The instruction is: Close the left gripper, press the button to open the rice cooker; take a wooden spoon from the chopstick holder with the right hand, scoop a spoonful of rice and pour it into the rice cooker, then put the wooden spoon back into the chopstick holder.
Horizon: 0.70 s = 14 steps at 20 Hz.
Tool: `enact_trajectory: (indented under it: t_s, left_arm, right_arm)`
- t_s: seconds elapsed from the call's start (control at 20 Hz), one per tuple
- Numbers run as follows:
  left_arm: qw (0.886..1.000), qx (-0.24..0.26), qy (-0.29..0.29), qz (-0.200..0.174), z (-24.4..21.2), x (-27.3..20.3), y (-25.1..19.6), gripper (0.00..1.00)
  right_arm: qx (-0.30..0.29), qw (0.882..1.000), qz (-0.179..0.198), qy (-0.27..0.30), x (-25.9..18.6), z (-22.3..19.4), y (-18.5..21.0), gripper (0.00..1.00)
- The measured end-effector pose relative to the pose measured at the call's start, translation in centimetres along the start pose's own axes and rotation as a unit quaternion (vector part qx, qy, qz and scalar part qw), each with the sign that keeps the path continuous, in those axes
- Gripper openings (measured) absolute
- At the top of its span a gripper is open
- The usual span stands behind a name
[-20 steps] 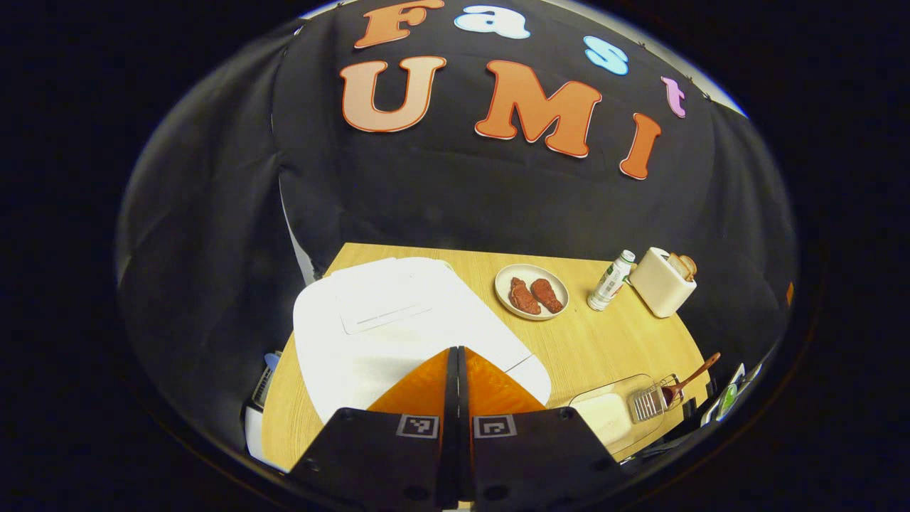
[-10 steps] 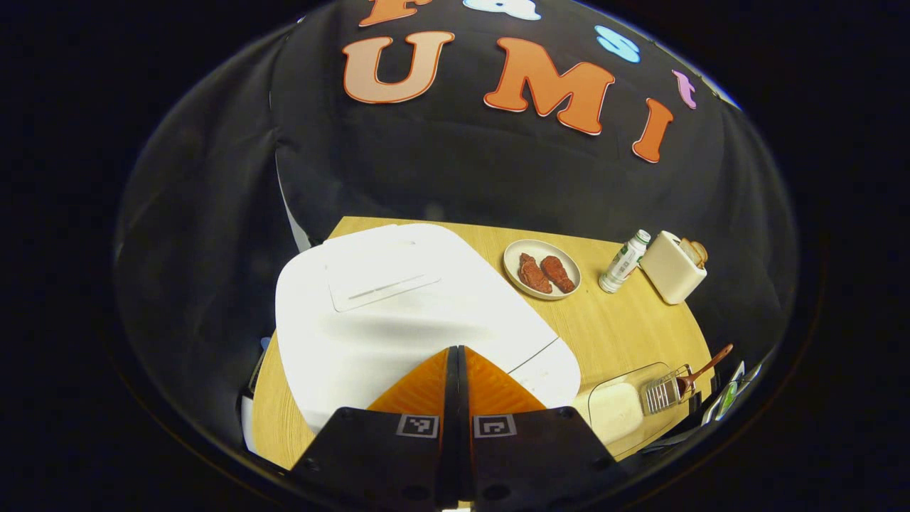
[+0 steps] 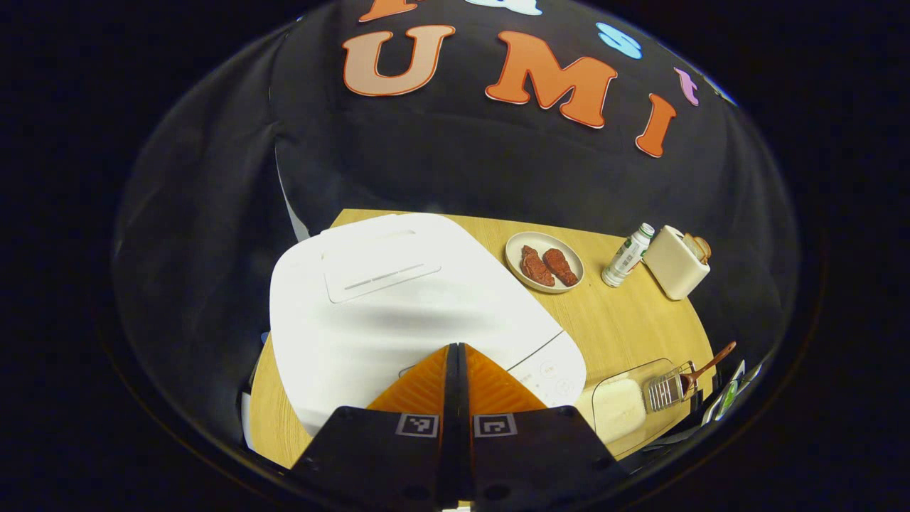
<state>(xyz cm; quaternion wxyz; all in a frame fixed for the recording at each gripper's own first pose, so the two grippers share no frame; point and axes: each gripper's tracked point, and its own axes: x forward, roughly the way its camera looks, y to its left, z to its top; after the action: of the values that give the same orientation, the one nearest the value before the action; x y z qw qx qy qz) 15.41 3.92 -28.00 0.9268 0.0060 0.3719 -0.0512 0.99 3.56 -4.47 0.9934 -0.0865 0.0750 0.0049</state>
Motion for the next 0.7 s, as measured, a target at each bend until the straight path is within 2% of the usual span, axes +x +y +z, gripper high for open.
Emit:
enact_trajectory:
  t_s: [0.1,0.3,0.4,0.6,0.7]
  left_arm:
    - [1.0,0.011,-0.015,0.002,1.5,-0.9,0.1,0.05]
    - [0.994,0.02,-0.106,0.025,8.2,-5.2,0.3,0.04]
    - [0.989,0.014,-0.146,0.023,10.4,-8.4,0.1,0.04]
    - [0.974,0.04,-0.217,0.048,12.7,-14.7,-0.2,0.04]
    - [0.965,0.037,-0.256,0.047,13.5,-18.2,-1.0,0.04]
  right_arm:
    - [0.001,1.0,0.002,-0.005,-0.2,0.4,-0.1,0.94]
    - [0.005,1.0,0.001,-0.012,-0.8,0.6,-0.5,0.94]
    - [0.011,1.0,0.006,-0.014,-1.1,0.8,-0.3,0.94]
    - [0.015,0.999,0.011,-0.026,-1.8,1.4,-0.3,0.94]
    - [0.017,0.999,0.014,-0.032,-2.2,1.7,-0.4,0.94]
